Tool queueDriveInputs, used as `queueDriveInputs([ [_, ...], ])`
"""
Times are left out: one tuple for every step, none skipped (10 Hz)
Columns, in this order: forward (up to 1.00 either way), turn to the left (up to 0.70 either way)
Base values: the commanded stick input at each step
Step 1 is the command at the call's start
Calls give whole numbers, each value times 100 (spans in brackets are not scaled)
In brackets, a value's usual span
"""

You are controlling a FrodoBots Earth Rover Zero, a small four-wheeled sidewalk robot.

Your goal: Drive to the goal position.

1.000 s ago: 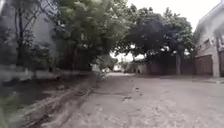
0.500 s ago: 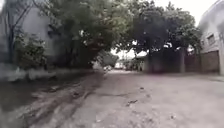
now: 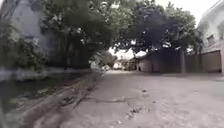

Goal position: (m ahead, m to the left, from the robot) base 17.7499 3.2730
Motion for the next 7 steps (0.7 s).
queueDriveInputs([
  [70,0],
  [70,0],
  [70,0],
  [70,0],
  [70,-2],
  [70,-18],
  [70,-31],
])
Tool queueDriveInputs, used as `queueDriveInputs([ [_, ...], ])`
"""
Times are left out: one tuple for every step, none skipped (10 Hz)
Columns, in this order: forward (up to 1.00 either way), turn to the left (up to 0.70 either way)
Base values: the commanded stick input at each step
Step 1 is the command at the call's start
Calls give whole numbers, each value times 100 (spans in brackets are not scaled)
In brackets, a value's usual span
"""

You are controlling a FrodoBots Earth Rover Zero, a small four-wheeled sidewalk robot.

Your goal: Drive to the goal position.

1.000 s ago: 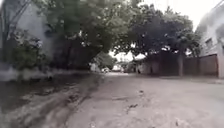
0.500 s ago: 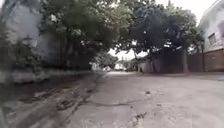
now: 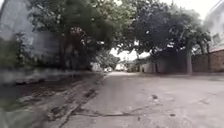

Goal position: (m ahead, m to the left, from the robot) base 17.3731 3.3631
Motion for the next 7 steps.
queueDriveInputs([
  [70,-35],
  [70,-35],
  [70,-12],
  [70,0],
  [70,0],
  [70,0],
  [70,0],
])
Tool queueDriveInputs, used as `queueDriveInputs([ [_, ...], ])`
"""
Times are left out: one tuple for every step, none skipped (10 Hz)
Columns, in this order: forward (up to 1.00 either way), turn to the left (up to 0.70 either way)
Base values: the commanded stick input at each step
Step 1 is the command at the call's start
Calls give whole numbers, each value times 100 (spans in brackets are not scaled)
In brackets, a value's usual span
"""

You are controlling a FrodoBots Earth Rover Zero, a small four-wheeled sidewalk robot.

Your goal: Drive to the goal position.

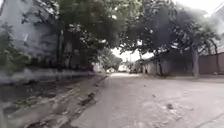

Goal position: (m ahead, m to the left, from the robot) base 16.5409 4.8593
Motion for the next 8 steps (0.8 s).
queueDriveInputs([
  [70,0],
  [70,0],
  [70,0],
  [70,0],
  [70,0],
  [70,0],
  [70,0],
  [70,0],
])
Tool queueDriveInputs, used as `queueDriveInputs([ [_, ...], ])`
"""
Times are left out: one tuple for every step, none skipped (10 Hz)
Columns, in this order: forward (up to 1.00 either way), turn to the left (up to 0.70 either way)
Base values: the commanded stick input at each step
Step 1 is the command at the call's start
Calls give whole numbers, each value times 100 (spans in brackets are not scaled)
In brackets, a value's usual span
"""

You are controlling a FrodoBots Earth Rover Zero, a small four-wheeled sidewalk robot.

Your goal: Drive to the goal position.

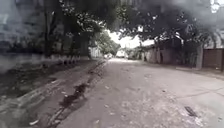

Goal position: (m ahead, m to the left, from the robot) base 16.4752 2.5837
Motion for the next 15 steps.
queueDriveInputs([
  [70,0],
  [70,0],
  [70,0],
  [70,0],
  [70,0],
  [70,0],
  [70,0],
  [70,0],
  [70,0],
  [70,-6],
  [70,-16],
  [70,-8],
  [70,0],
  [70,0],
  [70,-30],
])
